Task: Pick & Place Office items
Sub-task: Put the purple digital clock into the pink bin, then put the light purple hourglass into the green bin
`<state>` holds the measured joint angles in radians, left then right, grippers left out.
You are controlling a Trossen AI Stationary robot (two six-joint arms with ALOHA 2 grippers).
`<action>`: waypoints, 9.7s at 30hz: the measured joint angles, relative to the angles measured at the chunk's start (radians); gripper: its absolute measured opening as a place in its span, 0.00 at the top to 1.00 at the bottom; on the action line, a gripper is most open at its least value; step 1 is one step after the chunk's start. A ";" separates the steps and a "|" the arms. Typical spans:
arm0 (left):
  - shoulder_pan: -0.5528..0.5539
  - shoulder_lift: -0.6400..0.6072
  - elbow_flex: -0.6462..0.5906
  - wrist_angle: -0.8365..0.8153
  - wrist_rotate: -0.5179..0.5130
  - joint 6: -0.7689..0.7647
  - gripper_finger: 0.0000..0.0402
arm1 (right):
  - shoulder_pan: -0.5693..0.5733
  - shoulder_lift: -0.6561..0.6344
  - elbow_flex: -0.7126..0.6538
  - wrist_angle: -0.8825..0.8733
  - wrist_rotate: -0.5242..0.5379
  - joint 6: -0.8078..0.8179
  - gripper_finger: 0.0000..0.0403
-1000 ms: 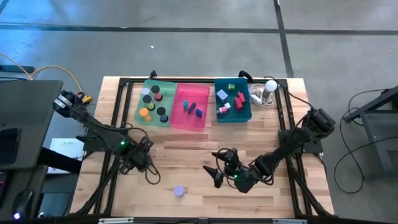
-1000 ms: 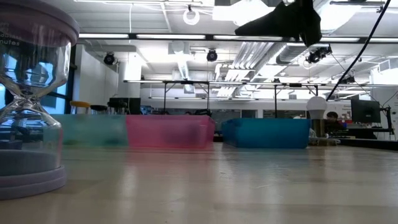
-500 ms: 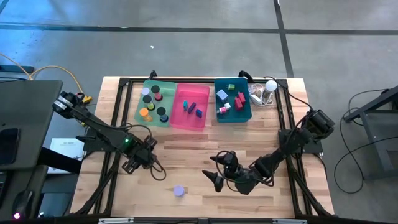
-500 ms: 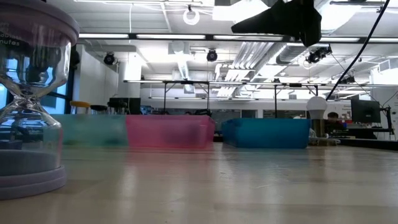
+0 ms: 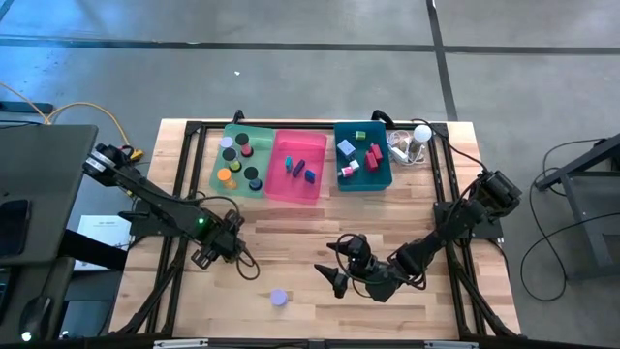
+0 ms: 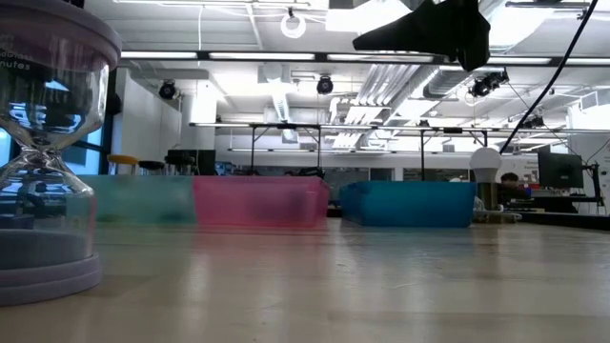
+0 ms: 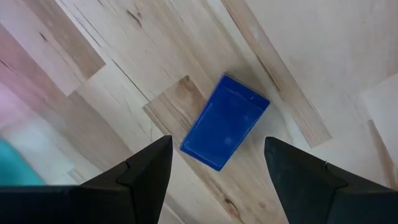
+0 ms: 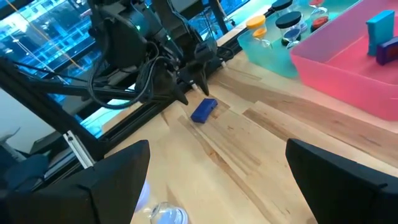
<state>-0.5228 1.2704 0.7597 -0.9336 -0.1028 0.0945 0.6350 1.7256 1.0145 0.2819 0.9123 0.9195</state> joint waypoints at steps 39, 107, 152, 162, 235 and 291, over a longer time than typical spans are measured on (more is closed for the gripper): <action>-0.001 0.134 -0.018 0.077 0.020 0.021 0.39 | 0.000 0.000 0.000 -0.001 0.000 0.000 0.09; 0.853 0.145 0.417 0.392 0.403 0.450 0.61 | 0.053 -0.001 0.000 -0.001 0.028 0.019 0.09; 0.912 0.358 0.412 0.291 0.257 0.329 0.53 | 0.084 -0.001 0.000 0.007 0.039 0.029 0.09; 0.912 0.358 0.412 0.289 0.195 0.291 0.32 | 0.084 -0.001 0.000 0.007 0.039 0.027 0.09; -0.270 -0.096 0.366 0.014 -0.034 -0.646 0.31 | 0.037 0.146 0.100 0.522 -0.258 -0.829 0.09; -0.352 -0.082 0.366 0.298 -0.601 -0.623 0.03 | -0.067 0.146 0.099 0.454 -0.305 -0.849 0.09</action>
<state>-0.8753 1.1885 1.1259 -0.6359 -0.7042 -0.5289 0.5684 1.8721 1.1137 0.7364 0.6075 0.0702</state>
